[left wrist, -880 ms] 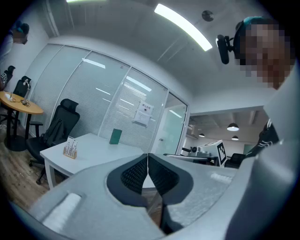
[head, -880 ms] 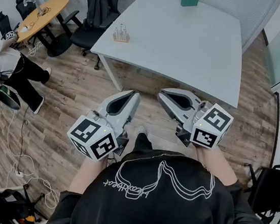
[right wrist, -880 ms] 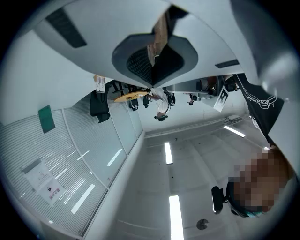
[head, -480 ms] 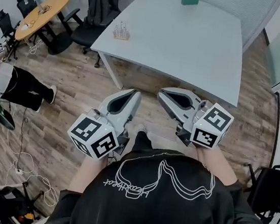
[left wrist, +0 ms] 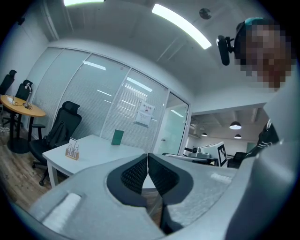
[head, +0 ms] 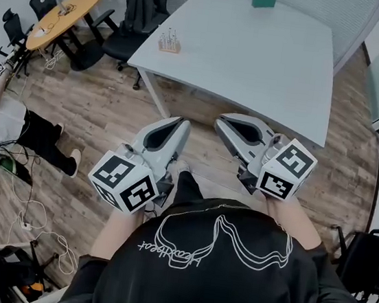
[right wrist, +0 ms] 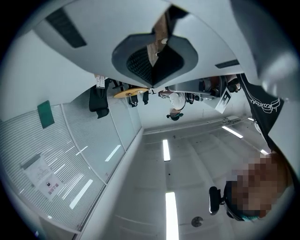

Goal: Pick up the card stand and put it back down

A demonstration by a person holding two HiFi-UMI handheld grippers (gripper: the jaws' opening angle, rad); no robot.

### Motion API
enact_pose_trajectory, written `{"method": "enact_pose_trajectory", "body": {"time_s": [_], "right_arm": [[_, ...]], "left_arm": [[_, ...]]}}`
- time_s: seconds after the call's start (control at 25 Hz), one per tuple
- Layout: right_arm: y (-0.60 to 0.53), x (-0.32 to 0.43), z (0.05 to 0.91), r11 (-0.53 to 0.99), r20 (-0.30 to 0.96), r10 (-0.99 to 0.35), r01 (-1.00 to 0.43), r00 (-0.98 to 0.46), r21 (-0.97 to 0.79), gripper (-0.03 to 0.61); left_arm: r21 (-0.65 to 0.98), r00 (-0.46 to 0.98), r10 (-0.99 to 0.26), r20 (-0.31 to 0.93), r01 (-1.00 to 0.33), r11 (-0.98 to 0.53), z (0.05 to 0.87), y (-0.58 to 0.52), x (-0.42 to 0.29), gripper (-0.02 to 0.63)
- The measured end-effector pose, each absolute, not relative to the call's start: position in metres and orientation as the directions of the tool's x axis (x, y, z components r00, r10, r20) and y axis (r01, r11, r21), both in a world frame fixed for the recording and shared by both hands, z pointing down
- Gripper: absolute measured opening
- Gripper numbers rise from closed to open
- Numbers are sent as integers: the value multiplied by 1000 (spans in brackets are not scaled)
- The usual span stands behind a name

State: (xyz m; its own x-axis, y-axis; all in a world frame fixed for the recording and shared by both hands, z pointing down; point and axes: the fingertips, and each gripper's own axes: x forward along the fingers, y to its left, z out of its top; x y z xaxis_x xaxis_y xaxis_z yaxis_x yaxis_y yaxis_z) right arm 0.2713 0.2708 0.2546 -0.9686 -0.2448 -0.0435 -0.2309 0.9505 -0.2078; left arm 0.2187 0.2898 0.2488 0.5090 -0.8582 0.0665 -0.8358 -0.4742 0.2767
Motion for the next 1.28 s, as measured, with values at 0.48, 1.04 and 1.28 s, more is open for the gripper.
{"method": "enact_pose_trajectory", "body": {"time_s": [0.48,1.04,1.28], "right_arm": [[243,263,263,955,-41,-224,-211,-974,-208,9],[165,196,274,924,-7,-283,-271,-959,-269,9],[109,146,270,901,-4,-329,-313,-944,-301,9]], "left_arm": [[295,496,-867,40,-835,-464,251,253,202,17],[343,558,-826,78,-793,-504,266,173,140,17],[361,578,-809,108,-781,-510,265,116,82,17]]}}
